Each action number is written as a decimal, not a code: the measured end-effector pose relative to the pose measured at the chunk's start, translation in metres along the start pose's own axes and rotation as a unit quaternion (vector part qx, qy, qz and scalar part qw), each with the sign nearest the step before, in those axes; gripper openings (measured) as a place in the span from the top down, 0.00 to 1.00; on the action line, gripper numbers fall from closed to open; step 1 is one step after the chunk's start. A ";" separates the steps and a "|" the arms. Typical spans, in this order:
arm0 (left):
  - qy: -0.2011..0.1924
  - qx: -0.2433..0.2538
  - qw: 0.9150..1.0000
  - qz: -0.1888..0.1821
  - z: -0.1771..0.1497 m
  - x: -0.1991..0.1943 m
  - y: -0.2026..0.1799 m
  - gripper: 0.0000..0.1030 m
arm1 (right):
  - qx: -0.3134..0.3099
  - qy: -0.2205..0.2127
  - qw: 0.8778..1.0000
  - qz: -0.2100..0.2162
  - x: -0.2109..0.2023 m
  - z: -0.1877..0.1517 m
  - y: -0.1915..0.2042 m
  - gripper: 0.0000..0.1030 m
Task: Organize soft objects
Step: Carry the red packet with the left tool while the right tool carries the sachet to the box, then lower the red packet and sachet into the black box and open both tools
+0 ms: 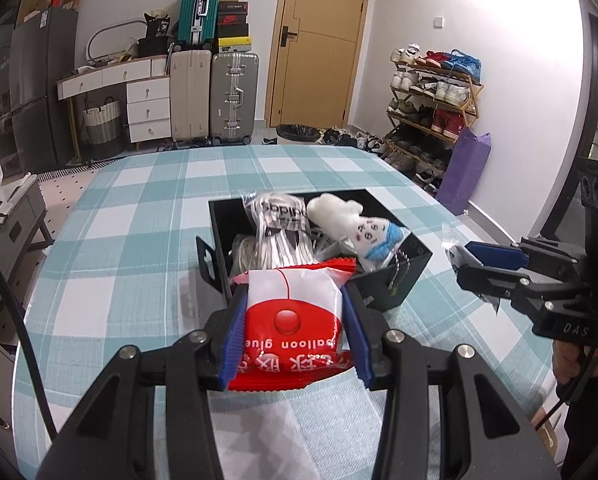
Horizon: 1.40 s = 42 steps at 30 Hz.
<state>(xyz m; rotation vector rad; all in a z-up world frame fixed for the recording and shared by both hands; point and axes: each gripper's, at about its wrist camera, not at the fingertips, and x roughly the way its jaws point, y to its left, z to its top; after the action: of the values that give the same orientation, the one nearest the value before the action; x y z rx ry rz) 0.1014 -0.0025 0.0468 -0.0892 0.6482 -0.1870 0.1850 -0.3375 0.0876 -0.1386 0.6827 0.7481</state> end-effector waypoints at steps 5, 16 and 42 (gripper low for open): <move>-0.008 0.006 1.000 0.004 0.012 0.002 0.003 0.58 | 0.007 -0.015 1.000 0.005 0.001 0.010 0.002 0.64; -0.016 0.004 1.000 0.005 0.038 0.021 0.007 0.57 | 0.020 -0.023 1.000 0.003 0.023 0.038 0.002 0.64; 0.017 0.023 0.999 0.024 0.044 0.081 0.010 0.57 | 0.048 0.008 0.999 0.010 0.094 0.067 -0.031 0.64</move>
<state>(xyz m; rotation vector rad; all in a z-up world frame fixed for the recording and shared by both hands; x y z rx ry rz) 0.1929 -0.0079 0.0319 -0.0263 0.6784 -0.1566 0.2907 -0.2828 0.0781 -0.0502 0.7356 0.7325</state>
